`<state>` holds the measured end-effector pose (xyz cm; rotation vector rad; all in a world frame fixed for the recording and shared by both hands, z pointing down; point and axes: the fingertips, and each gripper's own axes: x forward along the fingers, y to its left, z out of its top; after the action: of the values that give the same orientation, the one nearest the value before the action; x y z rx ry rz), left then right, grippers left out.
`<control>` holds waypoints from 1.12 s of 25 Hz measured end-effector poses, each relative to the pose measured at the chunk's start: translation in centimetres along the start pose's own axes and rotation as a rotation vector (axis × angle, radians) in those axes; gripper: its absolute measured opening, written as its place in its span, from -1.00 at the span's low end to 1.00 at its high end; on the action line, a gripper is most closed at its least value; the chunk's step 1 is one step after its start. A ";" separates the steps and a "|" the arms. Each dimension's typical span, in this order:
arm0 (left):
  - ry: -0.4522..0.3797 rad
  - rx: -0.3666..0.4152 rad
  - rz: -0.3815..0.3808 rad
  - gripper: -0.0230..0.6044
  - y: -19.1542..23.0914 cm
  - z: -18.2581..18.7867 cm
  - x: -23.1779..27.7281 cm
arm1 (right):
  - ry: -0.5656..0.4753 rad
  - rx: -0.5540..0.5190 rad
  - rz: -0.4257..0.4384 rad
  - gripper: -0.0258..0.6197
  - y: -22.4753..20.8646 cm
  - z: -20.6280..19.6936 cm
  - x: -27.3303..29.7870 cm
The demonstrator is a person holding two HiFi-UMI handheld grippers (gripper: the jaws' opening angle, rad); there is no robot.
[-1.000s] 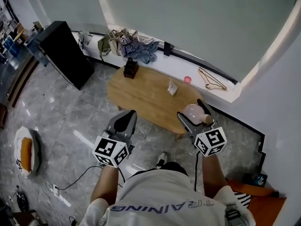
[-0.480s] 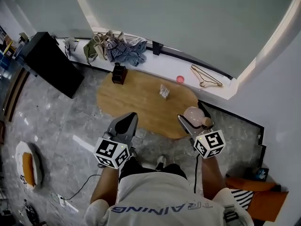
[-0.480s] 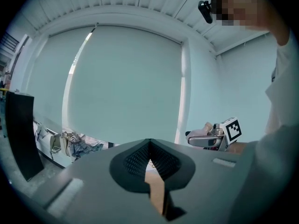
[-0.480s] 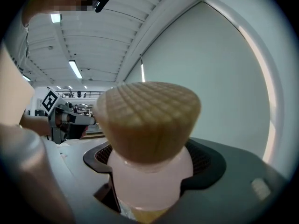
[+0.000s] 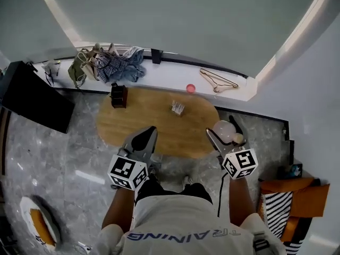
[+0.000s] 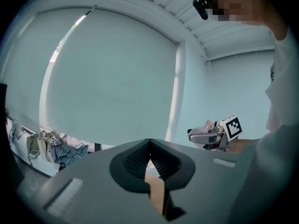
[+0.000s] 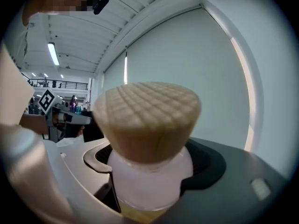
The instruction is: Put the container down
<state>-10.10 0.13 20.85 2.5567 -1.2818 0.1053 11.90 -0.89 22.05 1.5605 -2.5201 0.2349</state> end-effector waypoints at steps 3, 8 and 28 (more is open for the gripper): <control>0.019 0.004 -0.047 -0.92 3.7 0.3 0.8 | -0.005 0.012 -0.060 0.41 1.0 0.1 2.0; 0.060 -0.004 -0.086 -0.92 7.7 -0.4 2.5 | 0.013 0.061 -0.121 0.41 2.0 -1.5 4.7; 0.197 -0.072 0.004 -0.92 8.3 -10.2 10.9 | 0.275 0.102 -0.041 0.41 -5.2 -21.2 14.6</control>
<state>-9.52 -10.14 34.40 2.4141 -1.1949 0.2982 11.40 -11.19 46.23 1.4973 -2.2940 0.5407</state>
